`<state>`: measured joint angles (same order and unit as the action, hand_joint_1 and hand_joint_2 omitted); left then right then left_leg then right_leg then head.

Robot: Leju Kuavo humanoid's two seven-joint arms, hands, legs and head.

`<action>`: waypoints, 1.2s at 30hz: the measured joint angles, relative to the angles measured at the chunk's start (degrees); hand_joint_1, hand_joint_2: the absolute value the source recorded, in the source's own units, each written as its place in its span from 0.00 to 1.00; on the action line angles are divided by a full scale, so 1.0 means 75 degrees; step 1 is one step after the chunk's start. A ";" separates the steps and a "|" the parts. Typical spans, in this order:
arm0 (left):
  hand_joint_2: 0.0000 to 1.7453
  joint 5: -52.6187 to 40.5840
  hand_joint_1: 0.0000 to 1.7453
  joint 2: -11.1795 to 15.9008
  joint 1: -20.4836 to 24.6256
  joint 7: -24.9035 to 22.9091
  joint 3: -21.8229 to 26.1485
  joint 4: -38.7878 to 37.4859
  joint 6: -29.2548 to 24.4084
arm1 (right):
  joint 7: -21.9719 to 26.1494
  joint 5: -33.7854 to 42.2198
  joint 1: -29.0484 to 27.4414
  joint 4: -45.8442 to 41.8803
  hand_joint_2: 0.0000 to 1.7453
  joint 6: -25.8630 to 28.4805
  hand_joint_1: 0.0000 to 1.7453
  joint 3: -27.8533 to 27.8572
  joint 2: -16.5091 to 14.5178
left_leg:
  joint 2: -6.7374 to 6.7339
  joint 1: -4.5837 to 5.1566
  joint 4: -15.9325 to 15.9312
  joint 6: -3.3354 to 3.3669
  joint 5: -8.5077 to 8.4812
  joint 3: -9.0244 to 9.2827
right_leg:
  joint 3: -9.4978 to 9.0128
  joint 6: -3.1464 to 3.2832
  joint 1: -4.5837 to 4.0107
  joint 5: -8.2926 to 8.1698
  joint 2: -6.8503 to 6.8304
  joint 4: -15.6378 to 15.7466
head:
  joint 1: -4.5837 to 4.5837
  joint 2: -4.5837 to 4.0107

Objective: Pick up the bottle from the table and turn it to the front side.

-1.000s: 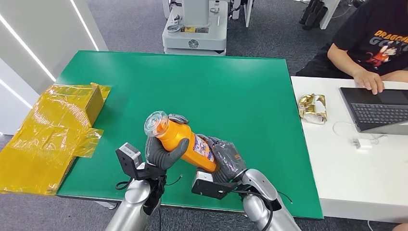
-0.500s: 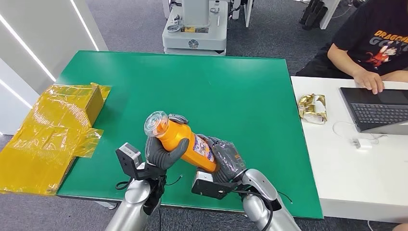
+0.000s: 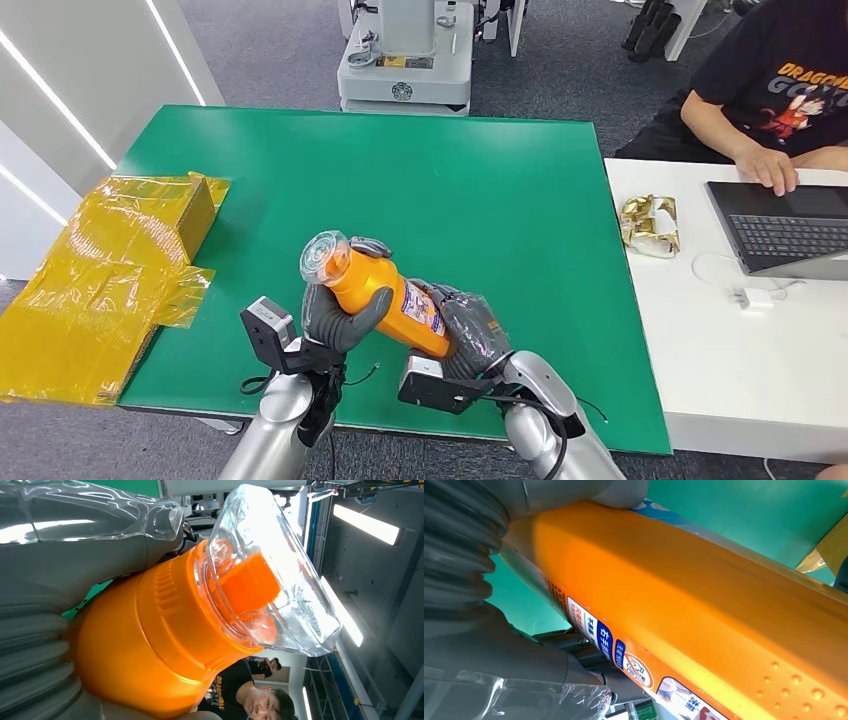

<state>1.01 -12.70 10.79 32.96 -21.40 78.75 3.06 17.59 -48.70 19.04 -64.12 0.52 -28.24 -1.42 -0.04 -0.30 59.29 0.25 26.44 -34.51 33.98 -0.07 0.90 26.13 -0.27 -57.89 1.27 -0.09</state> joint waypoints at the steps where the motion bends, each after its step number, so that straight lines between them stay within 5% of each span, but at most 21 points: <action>1: 1.00 0.0000 0.61 0.0000 0.0000 0.0000 0.0000 0.0000 0.0000 | 0.0000 0.0000 0.0000 0.0000 1.00 0.0000 1.00 0.0000 0.0000 | 0.0000 0.0000 0.0000 0.0000 0.0000 0.0000 | 0.0000 0.0000 0.0000 0.0000 0.0000 0.0000 | 0.0000 0.0000; 36: 1.00 0.0000 0.61 0.0001 0.0000 0.0000 0.0000 0.0000 0.0000 | 0.0001 0.0000 0.0000 0.0001 1.00 0.0000 1.00 0.0000 0.0000 | 0.0000 0.0000 0.0000 0.0000 0.0000 0.0000 | 0.0000 0.0000 0.0000 0.0000 0.0000 0.0000 | 0.0000 0.0000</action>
<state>1.01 -12.69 10.79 32.96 -21.40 78.75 3.06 17.60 -48.70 19.04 -64.11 0.52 -28.24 -1.42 -0.04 -0.30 59.29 0.25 26.44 -34.51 33.98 -0.07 0.90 26.13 -0.27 -57.89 1.27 -0.09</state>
